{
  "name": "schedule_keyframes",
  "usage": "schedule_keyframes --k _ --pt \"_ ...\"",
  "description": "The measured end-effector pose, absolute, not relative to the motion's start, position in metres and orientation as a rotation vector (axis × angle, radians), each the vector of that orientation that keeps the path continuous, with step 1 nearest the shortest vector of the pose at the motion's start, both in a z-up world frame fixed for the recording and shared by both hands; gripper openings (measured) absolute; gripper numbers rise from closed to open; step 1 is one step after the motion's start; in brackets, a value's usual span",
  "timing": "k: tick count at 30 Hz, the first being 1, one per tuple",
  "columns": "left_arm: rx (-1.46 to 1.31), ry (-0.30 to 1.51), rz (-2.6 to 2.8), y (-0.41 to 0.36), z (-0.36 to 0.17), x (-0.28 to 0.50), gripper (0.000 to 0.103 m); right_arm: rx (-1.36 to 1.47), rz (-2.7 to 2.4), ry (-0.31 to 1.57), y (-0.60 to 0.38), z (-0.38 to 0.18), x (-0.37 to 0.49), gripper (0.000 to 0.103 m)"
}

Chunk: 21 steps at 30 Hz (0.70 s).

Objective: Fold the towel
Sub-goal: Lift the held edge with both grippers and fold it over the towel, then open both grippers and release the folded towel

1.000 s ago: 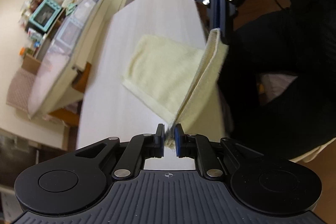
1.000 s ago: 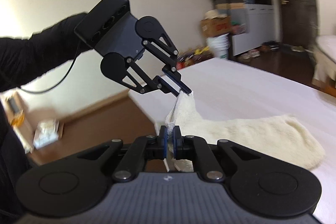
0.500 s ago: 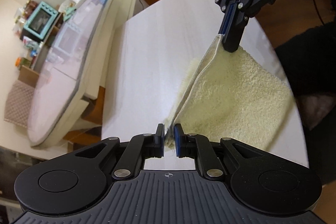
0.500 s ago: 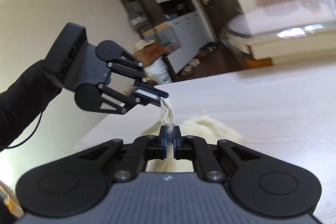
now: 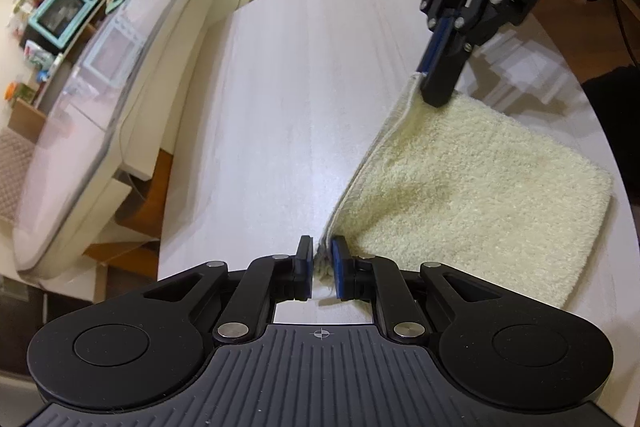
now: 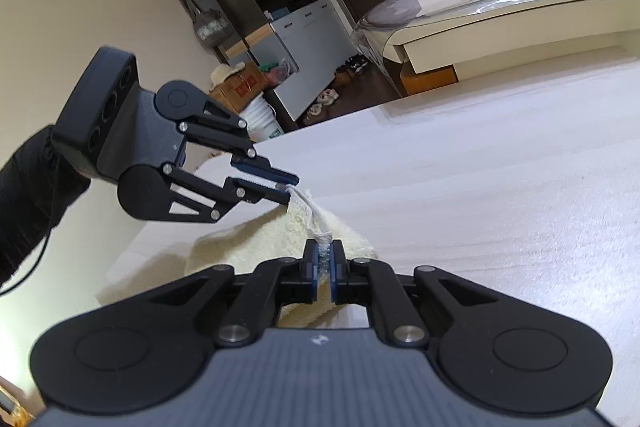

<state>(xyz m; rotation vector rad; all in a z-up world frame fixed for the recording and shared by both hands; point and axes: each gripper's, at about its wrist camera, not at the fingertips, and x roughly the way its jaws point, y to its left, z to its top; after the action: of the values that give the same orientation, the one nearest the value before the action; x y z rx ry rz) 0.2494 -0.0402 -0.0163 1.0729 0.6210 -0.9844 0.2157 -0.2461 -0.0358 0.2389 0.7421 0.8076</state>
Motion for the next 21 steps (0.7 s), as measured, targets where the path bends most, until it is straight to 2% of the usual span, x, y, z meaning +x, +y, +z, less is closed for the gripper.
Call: schedule_keyframes --k 1,3,4,5,11,13,14,21 --pt "1.067 0.618 -0.976 -0.041 -0.017 0.251 0.025 0.231 0.806 0.743 -0.246 -0.035 0.213 0.013" --pt "1.034 0.628 -0.946 -0.039 -0.016 0.257 0.032 0.216 0.793 0.74 -0.247 -0.035 0.211 0.017" --pt "1.022 0.629 -0.939 -0.038 -0.016 0.258 0.04 0.209 0.787 0.738 -0.248 -0.034 0.21 0.018" --pt "1.005 0.628 -0.92 -0.036 -0.015 0.261 0.043 0.204 0.781 0.734 -0.25 -0.034 0.208 0.018" --pt "0.95 0.612 -0.831 -0.026 -0.007 0.257 0.05 0.198 0.758 0.695 -0.256 -0.029 0.196 0.02" --pt "0.926 0.597 -0.795 -0.022 -0.003 0.251 0.055 0.184 0.75 0.667 -0.256 -0.024 0.191 0.029" --pt "0.911 0.593 -0.779 -0.02 -0.001 0.248 0.055 0.172 0.752 0.652 -0.255 -0.021 0.187 0.03" --pt "0.818 0.611 -0.763 -0.019 0.0 0.249 0.058 0.084 0.808 0.61 -0.234 -0.014 0.172 0.03"
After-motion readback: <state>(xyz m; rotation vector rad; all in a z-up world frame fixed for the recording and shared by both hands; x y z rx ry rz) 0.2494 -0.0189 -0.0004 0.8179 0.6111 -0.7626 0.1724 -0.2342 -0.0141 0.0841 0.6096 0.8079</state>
